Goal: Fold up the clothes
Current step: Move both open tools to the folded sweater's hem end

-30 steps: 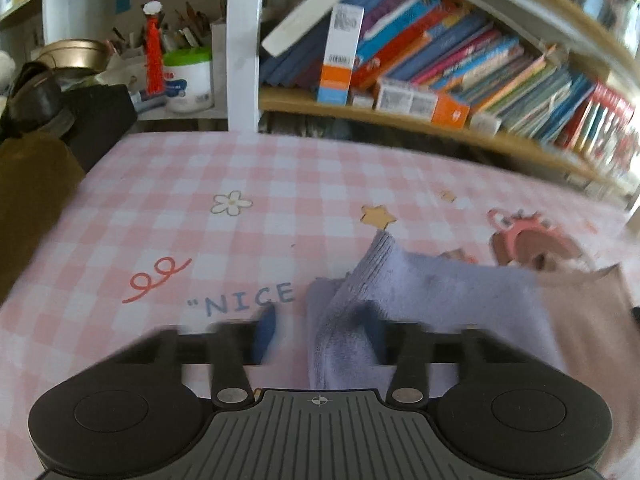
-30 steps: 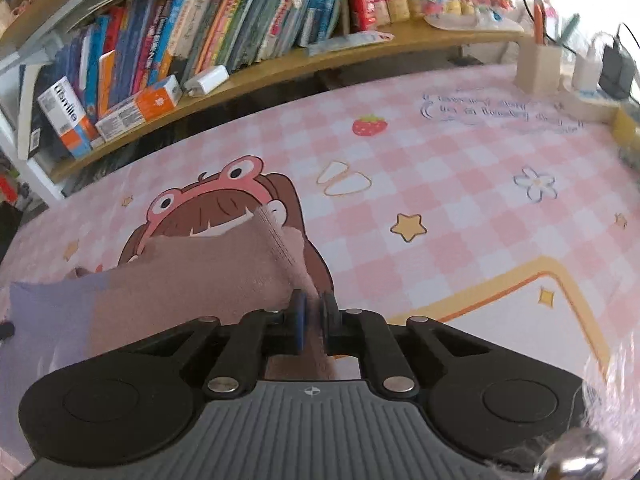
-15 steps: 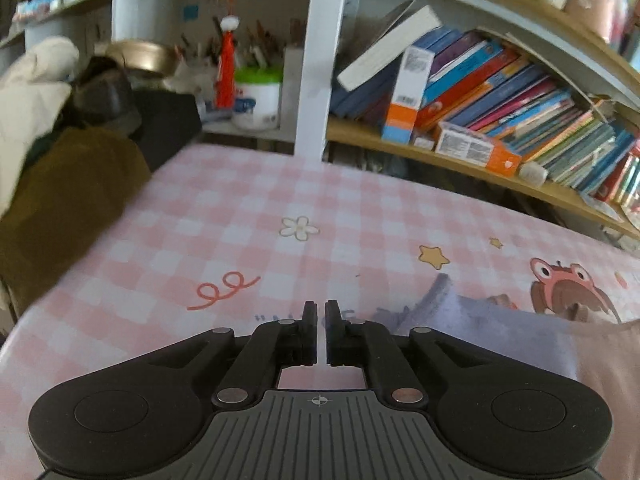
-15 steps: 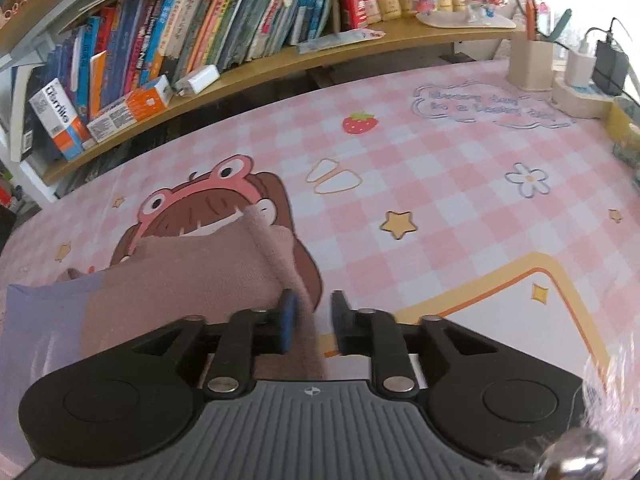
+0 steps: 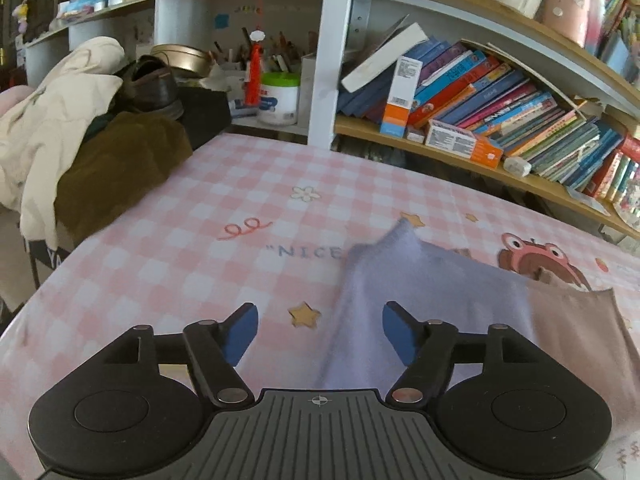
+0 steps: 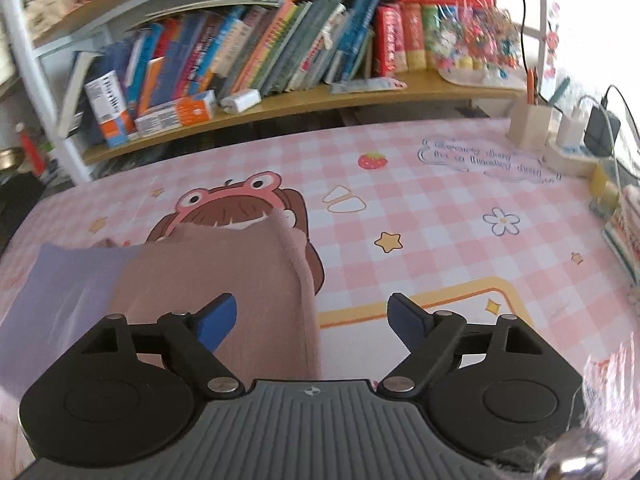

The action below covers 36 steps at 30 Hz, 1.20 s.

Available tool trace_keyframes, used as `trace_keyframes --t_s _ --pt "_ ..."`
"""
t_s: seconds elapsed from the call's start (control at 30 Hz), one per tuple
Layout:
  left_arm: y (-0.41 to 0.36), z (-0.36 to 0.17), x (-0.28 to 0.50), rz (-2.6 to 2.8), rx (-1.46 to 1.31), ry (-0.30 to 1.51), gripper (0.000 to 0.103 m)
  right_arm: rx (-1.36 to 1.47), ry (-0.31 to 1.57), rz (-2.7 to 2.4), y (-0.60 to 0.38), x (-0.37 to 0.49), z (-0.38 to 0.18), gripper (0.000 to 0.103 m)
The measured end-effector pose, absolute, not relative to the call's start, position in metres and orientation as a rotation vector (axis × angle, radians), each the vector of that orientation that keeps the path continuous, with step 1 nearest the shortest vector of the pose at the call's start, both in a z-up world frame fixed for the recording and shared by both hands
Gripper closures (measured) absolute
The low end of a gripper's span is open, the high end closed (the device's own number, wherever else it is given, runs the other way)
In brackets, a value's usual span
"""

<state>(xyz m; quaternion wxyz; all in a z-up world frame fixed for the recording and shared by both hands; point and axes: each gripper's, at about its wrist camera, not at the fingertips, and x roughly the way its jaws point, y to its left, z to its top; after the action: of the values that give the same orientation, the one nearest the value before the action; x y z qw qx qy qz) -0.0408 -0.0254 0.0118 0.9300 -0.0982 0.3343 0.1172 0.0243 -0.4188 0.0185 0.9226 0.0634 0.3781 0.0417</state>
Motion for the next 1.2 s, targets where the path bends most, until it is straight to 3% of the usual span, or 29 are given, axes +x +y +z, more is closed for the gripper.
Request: trace_keyframes --t_s 0.17,0.4,0.7,1.2 --pt "-0.052 0.016 -0.068 0.259 -0.205 0.683 0.025 0.086 0.766 0.135 -0.428 -0.002 0.023 0.02" --pt "-0.095 0.016 -0.104 0.279 -0.205 0.7 0.016 -0.062 0.754 0.197 -0.434 -0.043 0.02 0.011" --pt "-0.133 0.009 -0.135 0.268 -0.243 0.743 0.015 -0.09 0.796 0.306 -0.441 -0.084 0.008 0.005" --pt "-0.082 -0.02 -0.141 0.289 -0.678 0.785 0.015 -0.086 0.82 0.347 -0.431 -0.086 0.003 0.005"
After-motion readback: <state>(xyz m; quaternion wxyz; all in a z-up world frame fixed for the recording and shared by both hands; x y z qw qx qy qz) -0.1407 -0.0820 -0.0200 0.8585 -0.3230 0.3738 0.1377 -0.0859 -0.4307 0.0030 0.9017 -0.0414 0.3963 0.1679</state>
